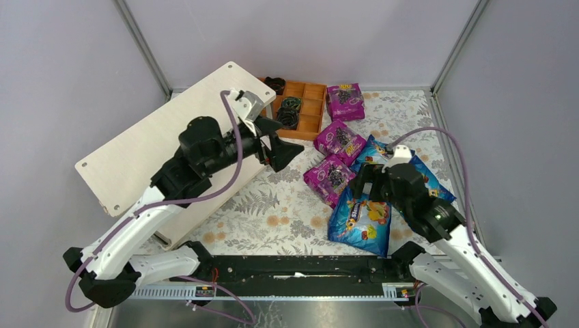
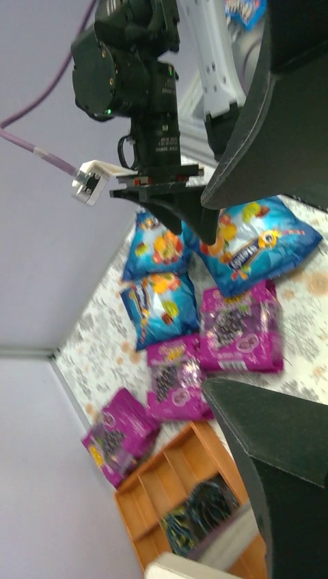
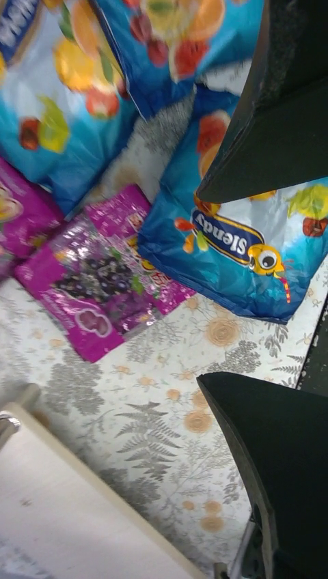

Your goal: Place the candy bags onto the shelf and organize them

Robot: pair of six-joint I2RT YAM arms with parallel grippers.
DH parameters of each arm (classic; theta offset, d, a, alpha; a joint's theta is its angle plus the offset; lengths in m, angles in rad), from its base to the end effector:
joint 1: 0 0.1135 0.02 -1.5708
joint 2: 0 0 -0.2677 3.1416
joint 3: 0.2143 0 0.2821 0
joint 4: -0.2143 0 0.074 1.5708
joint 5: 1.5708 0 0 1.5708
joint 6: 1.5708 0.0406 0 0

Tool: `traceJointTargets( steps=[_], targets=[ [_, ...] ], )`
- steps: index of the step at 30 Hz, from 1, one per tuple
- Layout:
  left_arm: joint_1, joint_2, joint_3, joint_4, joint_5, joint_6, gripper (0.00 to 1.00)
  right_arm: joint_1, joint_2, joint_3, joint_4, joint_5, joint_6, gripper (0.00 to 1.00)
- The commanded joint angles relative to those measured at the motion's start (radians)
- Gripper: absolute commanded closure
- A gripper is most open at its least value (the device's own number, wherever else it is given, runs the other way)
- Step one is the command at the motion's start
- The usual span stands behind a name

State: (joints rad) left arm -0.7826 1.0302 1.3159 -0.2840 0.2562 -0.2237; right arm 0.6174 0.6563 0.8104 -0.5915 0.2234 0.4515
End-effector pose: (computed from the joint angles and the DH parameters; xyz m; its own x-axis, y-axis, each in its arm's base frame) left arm 0.1651 -0.1787 0.4785 -0.1900 -0.1137 -0.9752 0.8406 0.4943 -0.2214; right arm 0.1471 0.0934 0.3303 -0.4857 0.1770 -0.8560 -0.2100 0.9270 0.3108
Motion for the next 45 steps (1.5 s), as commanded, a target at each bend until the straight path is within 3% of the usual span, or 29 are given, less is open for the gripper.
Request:
traceJointTargets(
  steps=[1,9,16,22,29,33,35,36,40,45],
  targets=[
    [-0.003,-0.030,-0.063,0.050,-0.102,0.116,0.01,0.007,0.042,-0.101,0.135,-0.146,0.080,0.00],
    [-0.003,-0.140,-0.207,0.154,-0.032,0.131,0.01,-0.027,0.222,-0.198,0.273,-0.105,0.145,0.00],
    [-0.003,-0.225,-0.269,0.209,-0.084,0.135,0.01,-0.312,0.353,-0.186,0.081,-0.105,0.251,0.00],
    [0.002,-0.243,-0.270,0.212,-0.086,0.123,0.01,-0.322,0.286,-0.185,-0.036,-0.024,0.278,0.00],
    [0.002,-0.251,-0.275,0.213,-0.083,0.118,0.01,-0.329,0.344,-0.195,-0.107,-0.075,0.312,0.00],
    [0.004,-0.244,-0.273,0.212,-0.080,0.109,0.01,-0.326,0.370,-0.217,-0.066,-0.256,0.245,0.00],
    [0.006,-0.240,-0.271,0.213,-0.061,0.106,0.01,-0.279,0.402,-0.235,0.004,-0.460,0.235,0.00],
    [0.006,-0.236,-0.271,0.212,-0.054,0.106,0.01,-0.228,0.418,-0.233,0.035,-0.492,0.258,0.00],
    [0.010,-0.224,-0.271,0.213,-0.045,0.103,0.01,0.040,0.483,-0.179,0.176,-0.439,0.386,0.00],
    [0.018,-0.215,-0.274,0.212,-0.052,0.105,0.01,0.178,0.705,-0.124,0.465,-0.478,0.490,0.00]
  ],
)
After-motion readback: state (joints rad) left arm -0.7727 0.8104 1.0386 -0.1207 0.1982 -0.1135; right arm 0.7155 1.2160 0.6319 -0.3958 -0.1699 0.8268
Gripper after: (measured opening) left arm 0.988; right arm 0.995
